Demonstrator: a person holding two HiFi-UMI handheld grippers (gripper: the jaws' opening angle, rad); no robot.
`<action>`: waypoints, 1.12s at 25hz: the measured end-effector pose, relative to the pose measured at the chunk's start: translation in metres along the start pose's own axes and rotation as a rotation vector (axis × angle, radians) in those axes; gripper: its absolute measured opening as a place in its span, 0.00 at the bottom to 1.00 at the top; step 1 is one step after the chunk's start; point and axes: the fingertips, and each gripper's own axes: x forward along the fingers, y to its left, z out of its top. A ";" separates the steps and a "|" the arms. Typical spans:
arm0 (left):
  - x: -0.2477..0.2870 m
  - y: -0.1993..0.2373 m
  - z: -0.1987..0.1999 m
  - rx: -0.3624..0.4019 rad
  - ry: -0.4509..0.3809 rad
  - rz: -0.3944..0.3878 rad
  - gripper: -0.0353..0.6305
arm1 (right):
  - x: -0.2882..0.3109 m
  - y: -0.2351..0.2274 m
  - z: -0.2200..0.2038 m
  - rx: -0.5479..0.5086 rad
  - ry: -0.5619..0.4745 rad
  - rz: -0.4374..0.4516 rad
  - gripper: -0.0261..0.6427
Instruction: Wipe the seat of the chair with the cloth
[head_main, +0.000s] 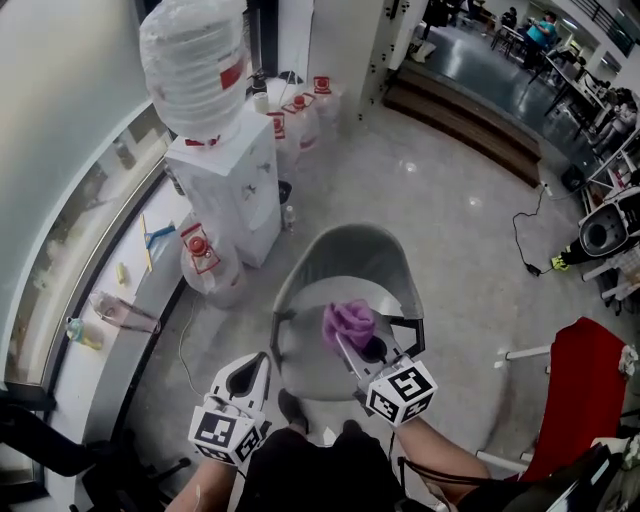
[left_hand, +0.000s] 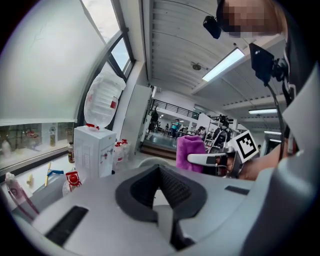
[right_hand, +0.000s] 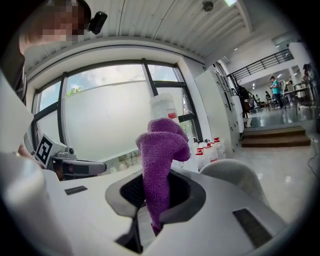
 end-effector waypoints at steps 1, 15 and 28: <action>0.002 0.005 -0.004 -0.009 0.008 -0.005 0.06 | 0.007 -0.001 -0.006 0.006 0.010 -0.006 0.14; 0.039 0.045 -0.068 -0.083 0.120 0.009 0.06 | 0.089 -0.037 -0.117 0.071 0.214 -0.027 0.14; 0.063 0.053 -0.142 -0.170 0.242 0.105 0.06 | 0.153 -0.075 -0.243 0.188 0.452 0.043 0.14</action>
